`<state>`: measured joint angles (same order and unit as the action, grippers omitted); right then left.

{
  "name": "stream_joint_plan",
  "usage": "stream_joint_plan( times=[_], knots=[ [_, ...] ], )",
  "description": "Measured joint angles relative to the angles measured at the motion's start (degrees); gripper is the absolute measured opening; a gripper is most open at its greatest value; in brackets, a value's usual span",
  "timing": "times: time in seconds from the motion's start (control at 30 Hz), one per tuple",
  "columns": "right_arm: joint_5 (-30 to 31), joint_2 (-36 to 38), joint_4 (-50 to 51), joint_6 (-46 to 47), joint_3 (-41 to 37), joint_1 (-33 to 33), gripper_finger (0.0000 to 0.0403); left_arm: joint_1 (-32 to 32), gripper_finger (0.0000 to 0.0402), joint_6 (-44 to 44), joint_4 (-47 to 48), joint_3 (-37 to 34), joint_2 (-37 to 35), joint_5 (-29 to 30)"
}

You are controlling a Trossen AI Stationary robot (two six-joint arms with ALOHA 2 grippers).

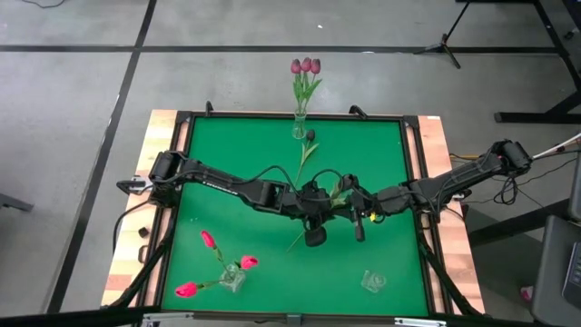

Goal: Sort flowers into vase by color
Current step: Put the middle black tulip into the bottom right transparent vase

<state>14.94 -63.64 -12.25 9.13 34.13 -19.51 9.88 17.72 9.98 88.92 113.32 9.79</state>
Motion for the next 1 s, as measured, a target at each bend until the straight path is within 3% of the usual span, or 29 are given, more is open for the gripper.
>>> stream_joint_plan(
  times=[0.3, 0.57, 0.7, 1.0],
  knots=[
    [5.16, 2.79, 3.23, 2.73, 0.03, -0.07, 0.0002, 1.03, 0.0097, 0.19, 4.78, 0.02, -1.72, 3.2],
    [10.92, 14.31, 17.14, 4.77, -0.07, 0.02, 0.0001, 3.62, 0.0135, 0.82, 8.22, 0.03, -4.76, 7.15],
    [10.64, 20.2, 21.25, 7.59, -0.07, 0.0, 0.0001, 4.99, 0.0137, -1.64, 8.76, 0.04, -4.74, 8.72],
    [12.55, 35.86, 32.85, 17.59, -0.07, -11.68, 0.0, 12.04, 0.0135, -7.49, 7.99, 0.02, -10.45, 16.4]
  ],
)
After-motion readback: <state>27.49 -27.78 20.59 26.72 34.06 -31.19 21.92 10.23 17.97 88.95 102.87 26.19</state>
